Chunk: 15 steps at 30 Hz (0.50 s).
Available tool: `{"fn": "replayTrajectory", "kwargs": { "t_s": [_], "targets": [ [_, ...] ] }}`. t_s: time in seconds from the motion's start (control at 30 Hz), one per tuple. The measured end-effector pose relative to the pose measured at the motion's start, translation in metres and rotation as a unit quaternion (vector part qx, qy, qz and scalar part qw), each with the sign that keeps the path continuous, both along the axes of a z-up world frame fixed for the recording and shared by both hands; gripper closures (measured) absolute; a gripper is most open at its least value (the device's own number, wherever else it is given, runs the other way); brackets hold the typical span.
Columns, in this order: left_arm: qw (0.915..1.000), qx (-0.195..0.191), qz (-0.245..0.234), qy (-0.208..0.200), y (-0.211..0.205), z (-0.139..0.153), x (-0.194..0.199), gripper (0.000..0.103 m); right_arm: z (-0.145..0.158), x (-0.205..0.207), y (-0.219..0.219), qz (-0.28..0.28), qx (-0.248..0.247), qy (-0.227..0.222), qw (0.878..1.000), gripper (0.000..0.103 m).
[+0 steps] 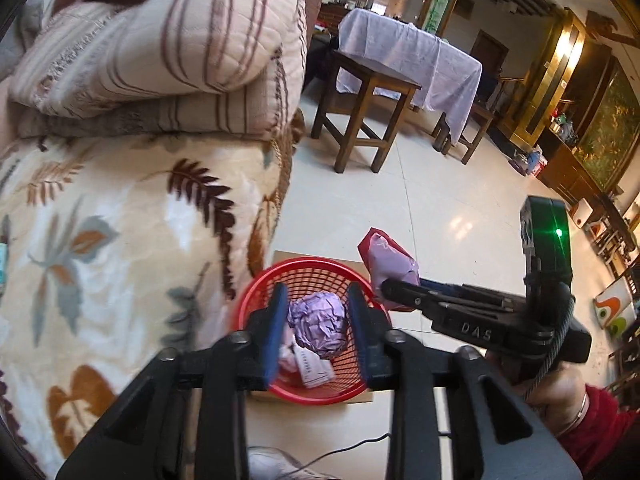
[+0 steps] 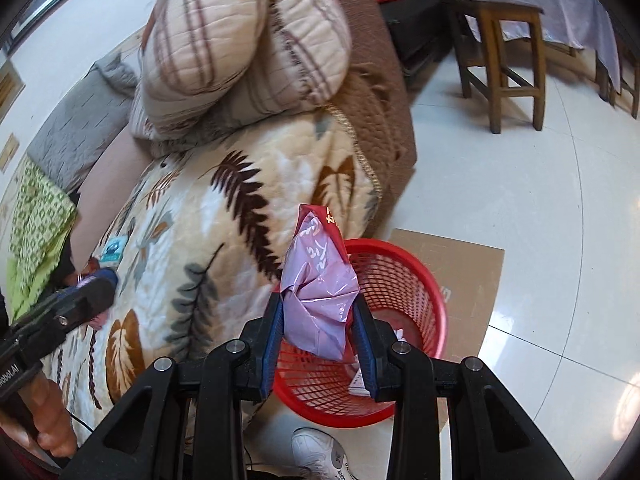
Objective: Collect trash
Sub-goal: 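Open the right tool to drop the pink bag into the basket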
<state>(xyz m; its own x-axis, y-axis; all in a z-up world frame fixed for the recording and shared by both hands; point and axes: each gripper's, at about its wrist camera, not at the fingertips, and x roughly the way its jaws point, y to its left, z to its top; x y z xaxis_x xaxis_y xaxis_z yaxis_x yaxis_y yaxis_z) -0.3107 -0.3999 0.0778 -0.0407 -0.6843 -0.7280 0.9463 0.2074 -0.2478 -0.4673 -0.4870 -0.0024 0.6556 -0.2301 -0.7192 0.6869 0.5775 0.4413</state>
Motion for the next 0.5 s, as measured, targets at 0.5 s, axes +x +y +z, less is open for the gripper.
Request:
{"fn": "replayTrajectory", "kwargs": {
  "t_s": [0.5],
  "targets": [
    [0.9979, -0.014, 0.064, 0.004, 0.035, 0.014, 0.032, 0.042, -0.032, 0.017, -0.006, -0.001, 0.009, 0.047, 0.999, 0.049]
  ]
}}
